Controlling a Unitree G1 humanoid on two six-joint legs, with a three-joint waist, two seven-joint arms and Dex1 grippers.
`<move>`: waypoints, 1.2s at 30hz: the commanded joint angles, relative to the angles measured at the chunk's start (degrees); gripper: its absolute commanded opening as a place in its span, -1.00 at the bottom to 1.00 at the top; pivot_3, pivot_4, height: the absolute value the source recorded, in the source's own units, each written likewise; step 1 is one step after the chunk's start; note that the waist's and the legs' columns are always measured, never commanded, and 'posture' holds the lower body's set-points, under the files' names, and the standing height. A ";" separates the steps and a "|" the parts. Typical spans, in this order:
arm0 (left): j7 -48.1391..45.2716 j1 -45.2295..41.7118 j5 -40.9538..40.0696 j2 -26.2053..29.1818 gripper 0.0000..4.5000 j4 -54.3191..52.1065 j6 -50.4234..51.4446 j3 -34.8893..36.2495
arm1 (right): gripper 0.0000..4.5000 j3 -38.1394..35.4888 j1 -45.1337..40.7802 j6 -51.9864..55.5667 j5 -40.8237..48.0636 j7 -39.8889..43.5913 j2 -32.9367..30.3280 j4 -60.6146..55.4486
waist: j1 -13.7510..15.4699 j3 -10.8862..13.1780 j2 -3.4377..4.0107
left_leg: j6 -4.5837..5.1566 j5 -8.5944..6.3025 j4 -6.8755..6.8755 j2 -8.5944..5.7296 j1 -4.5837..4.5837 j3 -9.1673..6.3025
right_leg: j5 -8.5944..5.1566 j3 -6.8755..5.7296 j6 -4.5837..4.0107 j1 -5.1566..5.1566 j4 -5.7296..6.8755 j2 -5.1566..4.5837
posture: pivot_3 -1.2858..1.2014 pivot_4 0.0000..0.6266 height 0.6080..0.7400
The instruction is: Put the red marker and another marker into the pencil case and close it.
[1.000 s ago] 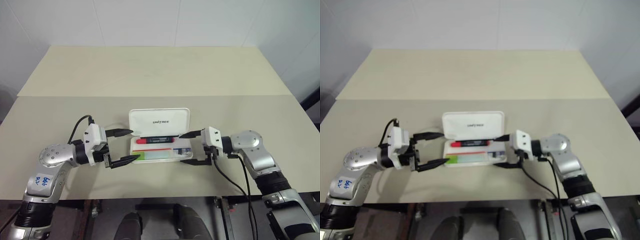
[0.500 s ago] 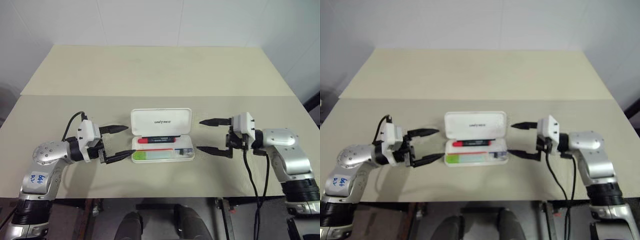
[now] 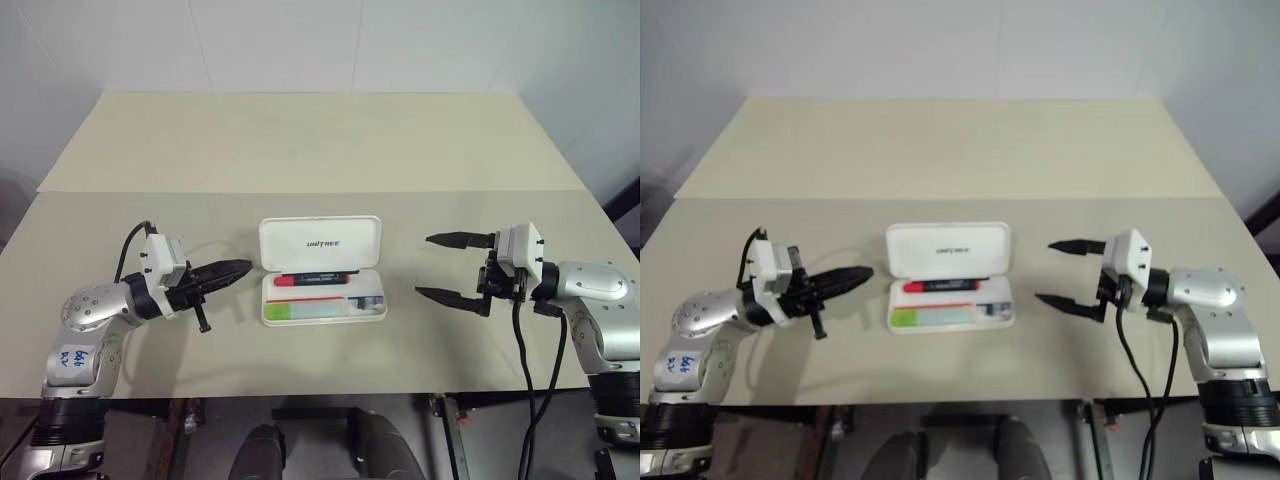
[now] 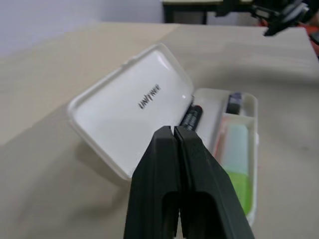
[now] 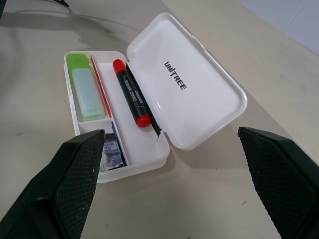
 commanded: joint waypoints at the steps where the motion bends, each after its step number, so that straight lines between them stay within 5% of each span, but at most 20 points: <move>1: 7.60 -0.99 1.08 -2.17 -0.98 0.75 -0.68 3.22 | 1.00 -1.39 -0.64 -0.88 0.59 -0.60 -0.70 -1.49 | 0.02 0.00 0.00 | 0.00 0.00 0.01 0.00 0.00 -0.01 | 0.00 0.00 0.00 0.00 0.00 0.01 | 0.03 -0.52 1.00; 16: 23.33 -12.04 9.50 -8.03 -0.98 13.24 6.31 -2.80 | 1.00 -0.82 -0.70 -0.07 0.55 -1.92 -0.58 -3.28 | 0.12 0.00 0.00 | -0.01 0.01 0.11 -0.06 -0.02 -0.03 | 0.07 0.00 0.12 0.05 0.00 0.00 | 0.03 -0.52 1.00; 25: 13.33 -17.90 6.70 -10.94 -0.98 18.65 -0.88 -4.06 | 1.00 -0.72 0.28 -0.74 0.54 -2.62 0.00 -3.55 | -0.07 0.00 0.00 | -0.03 0.01 0.09 -0.05 -0.04 -0.02 | 0.08 0.01 0.14 0.03 -0.02 0.01 | 0.03 -0.52 1.00; 36: -3.45 -14.77 6.98 -5.13 -0.98 18.92 -9.52 -5.97 | 1.00 -0.94 3.57 -2.93 0.35 -3.88 1.57 -3.60 | 0.06 0.00 0.00 | -0.03 0.02 0.12 -0.06 -0.02 -0.02 | 0.07 0.01 0.13 0.04 0.01 0.00 | 0.03 -0.52 1.00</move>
